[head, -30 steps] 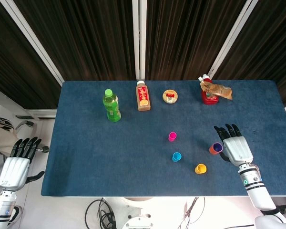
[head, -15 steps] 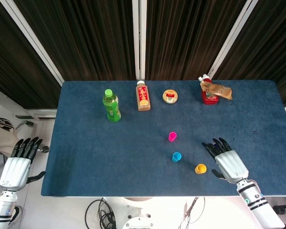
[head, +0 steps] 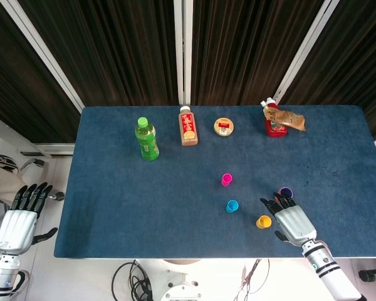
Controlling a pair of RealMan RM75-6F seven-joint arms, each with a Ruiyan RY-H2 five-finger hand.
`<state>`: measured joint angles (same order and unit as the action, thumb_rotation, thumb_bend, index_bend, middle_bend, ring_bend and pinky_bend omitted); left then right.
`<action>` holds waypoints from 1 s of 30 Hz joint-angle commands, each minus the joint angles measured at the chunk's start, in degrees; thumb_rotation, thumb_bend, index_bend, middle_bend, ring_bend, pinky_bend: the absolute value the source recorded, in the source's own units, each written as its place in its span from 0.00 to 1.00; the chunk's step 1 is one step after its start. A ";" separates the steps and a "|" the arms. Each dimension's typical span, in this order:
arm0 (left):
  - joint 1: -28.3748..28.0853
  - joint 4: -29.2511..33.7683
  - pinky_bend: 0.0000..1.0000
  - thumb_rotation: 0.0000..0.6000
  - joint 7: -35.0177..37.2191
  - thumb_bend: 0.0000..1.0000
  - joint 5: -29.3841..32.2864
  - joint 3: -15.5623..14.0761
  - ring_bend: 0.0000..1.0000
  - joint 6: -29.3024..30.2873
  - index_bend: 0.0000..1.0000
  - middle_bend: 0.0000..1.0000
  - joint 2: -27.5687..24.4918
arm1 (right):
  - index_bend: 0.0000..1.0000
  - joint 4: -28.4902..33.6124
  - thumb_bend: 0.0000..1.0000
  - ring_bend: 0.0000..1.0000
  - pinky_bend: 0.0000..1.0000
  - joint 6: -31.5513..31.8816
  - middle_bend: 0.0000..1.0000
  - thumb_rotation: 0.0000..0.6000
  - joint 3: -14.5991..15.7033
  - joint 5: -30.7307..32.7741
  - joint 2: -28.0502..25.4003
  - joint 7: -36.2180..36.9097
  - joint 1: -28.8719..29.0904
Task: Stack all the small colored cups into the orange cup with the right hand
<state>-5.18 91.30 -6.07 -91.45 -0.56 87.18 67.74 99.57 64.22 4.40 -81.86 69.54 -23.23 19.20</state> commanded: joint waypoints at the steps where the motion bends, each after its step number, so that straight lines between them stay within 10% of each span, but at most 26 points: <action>1: 0.10 -0.07 0.00 1.00 0.23 0.03 -0.19 -0.15 0.00 0.07 0.02 0.03 -0.06 | 0.11 -0.51 0.21 0.00 0.00 0.03 0.22 1.00 -0.20 0.15 1.22 -0.31 -0.21; 30: 0.40 -0.99 0.00 1.00 2.07 0.03 -0.60 0.04 0.00 0.61 0.02 0.03 -0.08 | 0.45 -3.49 0.29 0.07 0.00 2.83 0.42 1.00 -1.44 -1.26 7.27 -1.96 -1.43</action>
<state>-4.77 90.31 -4.00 -92.05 -0.52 87.79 67.66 96.16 66.95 2.97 -83.04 76.72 -25.25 17.84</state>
